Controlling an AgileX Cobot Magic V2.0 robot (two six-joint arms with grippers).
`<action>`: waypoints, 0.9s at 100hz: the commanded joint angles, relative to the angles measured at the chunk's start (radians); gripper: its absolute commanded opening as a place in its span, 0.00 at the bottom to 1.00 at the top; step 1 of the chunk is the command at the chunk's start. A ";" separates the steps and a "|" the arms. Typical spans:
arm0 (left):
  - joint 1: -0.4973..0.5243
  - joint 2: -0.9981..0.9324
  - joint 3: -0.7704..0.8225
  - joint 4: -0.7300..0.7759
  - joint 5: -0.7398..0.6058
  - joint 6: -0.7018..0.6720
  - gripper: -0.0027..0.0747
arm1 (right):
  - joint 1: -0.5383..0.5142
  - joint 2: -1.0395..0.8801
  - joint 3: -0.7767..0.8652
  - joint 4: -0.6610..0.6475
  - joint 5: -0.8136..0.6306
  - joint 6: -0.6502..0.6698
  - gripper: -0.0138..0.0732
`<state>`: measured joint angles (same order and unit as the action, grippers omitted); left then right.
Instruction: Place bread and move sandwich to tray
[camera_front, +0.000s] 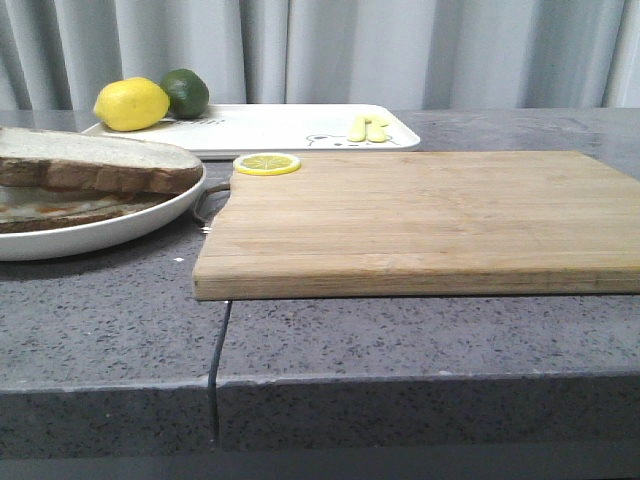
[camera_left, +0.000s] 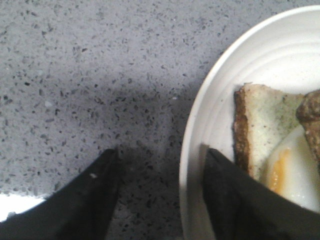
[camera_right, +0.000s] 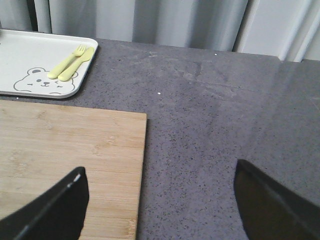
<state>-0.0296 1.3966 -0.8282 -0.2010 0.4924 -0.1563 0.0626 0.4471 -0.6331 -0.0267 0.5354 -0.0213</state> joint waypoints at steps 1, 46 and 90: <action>0.002 -0.017 -0.022 -0.033 -0.008 -0.008 0.32 | -0.004 0.006 -0.027 -0.012 -0.072 -0.005 0.84; 0.002 -0.017 -0.022 -0.070 -0.004 -0.008 0.01 | -0.004 0.006 -0.027 -0.012 -0.074 -0.005 0.84; 0.002 -0.154 -0.052 -0.201 0.000 -0.008 0.01 | -0.004 0.006 -0.027 -0.012 -0.076 -0.005 0.84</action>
<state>-0.0249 1.3036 -0.8311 -0.3436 0.5242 -0.1697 0.0626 0.4471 -0.6331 -0.0267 0.5354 -0.0213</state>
